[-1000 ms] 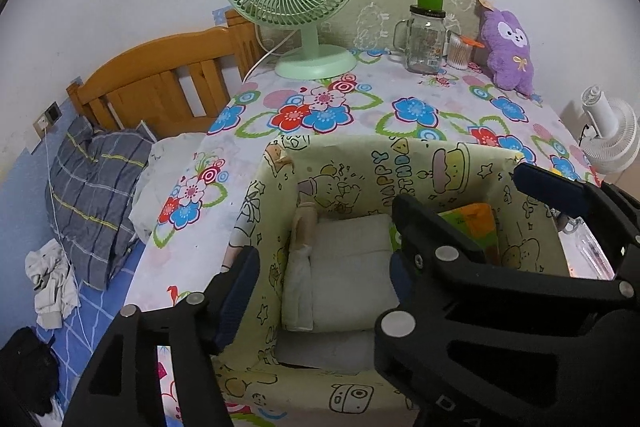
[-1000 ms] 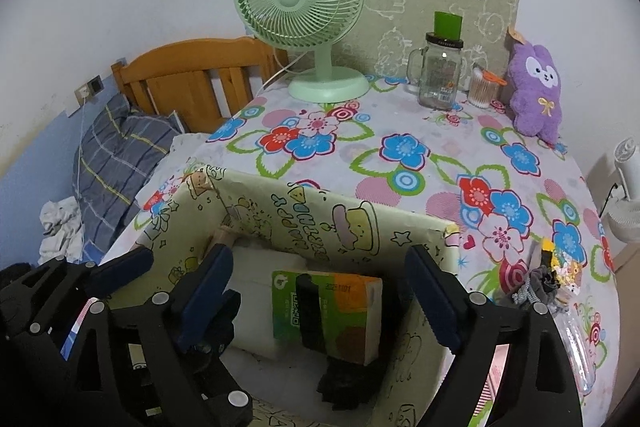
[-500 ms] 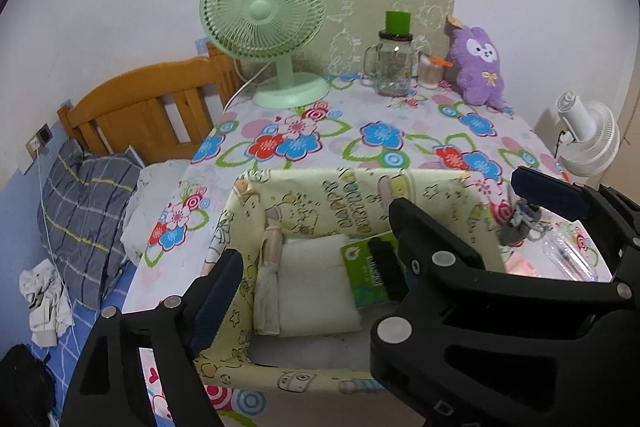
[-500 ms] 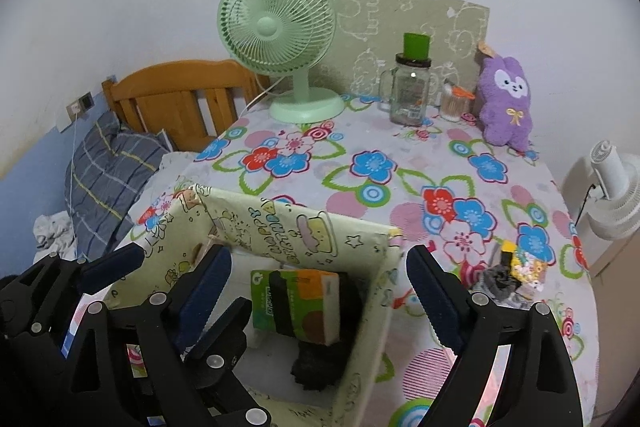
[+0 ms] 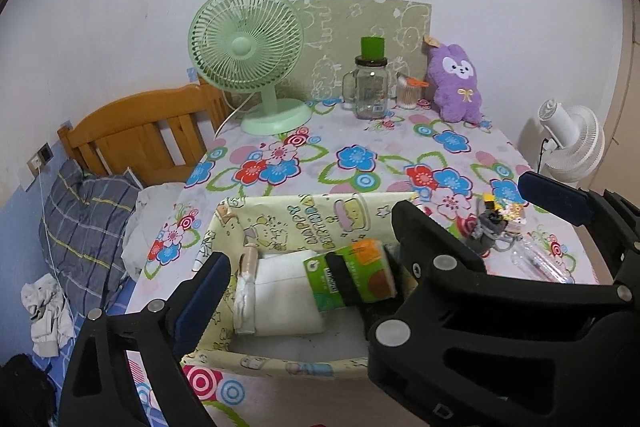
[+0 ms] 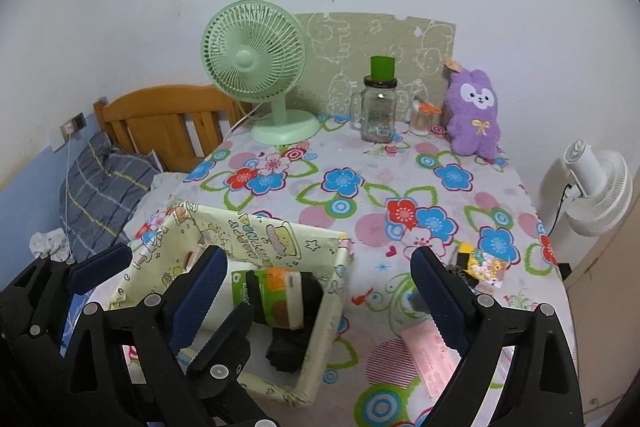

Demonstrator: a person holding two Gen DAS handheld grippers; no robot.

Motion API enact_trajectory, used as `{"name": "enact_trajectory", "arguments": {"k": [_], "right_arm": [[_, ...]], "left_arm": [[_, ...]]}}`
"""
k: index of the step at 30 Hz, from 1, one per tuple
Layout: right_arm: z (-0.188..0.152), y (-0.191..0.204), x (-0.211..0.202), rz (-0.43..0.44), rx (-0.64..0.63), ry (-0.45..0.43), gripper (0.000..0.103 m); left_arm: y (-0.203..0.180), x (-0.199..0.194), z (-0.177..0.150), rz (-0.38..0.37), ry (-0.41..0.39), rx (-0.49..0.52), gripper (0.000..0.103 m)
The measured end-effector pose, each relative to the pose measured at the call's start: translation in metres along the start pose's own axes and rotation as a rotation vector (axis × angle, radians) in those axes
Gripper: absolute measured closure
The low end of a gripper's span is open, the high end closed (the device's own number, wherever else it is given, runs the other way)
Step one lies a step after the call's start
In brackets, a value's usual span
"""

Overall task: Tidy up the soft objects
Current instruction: 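Open both tools and withdraw them from the fabric box toward the table items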

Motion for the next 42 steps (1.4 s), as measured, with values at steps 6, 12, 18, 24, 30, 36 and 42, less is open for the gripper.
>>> {"name": "enact_trajectory", "arguments": {"k": [6, 12, 18, 24, 30, 36, 42], "right_arm": [[0.0, -0.014, -0.017, -0.011, 0.015, -0.024, 0.005], [-0.002, -0.032, -0.036, -0.029, 0.025, -0.059, 0.002], [-0.007, -0.052, -0.049, -0.059, 0.045, -0.076, 0.002], [-0.014, -0.067, -0.062, -0.069, 0.054, -0.09, 0.001], [-0.021, -0.083, -0.073, -0.081, 0.059, -0.102, 0.001], [-0.03, -0.1, -0.081, -0.085, 0.075, -0.105, 0.001], [-0.046, -0.117, -0.083, -0.119, 0.081, -0.095, 0.001]], "left_arm": [[-0.017, -0.013, 0.004, -0.015, -0.029, 0.005, 0.001], [-0.037, -0.025, 0.005, -0.045, -0.051, 0.021, 0.0], [-0.058, -0.03, 0.005, -0.058, -0.05, 0.037, 0.0], [-0.076, -0.039, 0.002, -0.067, -0.067, 0.04, 0.0], [-0.095, -0.045, -0.002, -0.092, -0.07, 0.031, 0.0], [-0.112, -0.047, -0.008, -0.113, -0.079, 0.03, 0.0], [-0.132, -0.043, -0.017, -0.117, -0.083, 0.058, 0.0]]}}
Point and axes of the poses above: each gripper's, at about its wrist camera, not at the fingertips, and x roughly the way its jaws point, y to its left, z to its top, the point moved 4 cm from there along x, roughly the way its jaws point, and after that the axes turned 1 degree about -x, right-handed, at the moved point
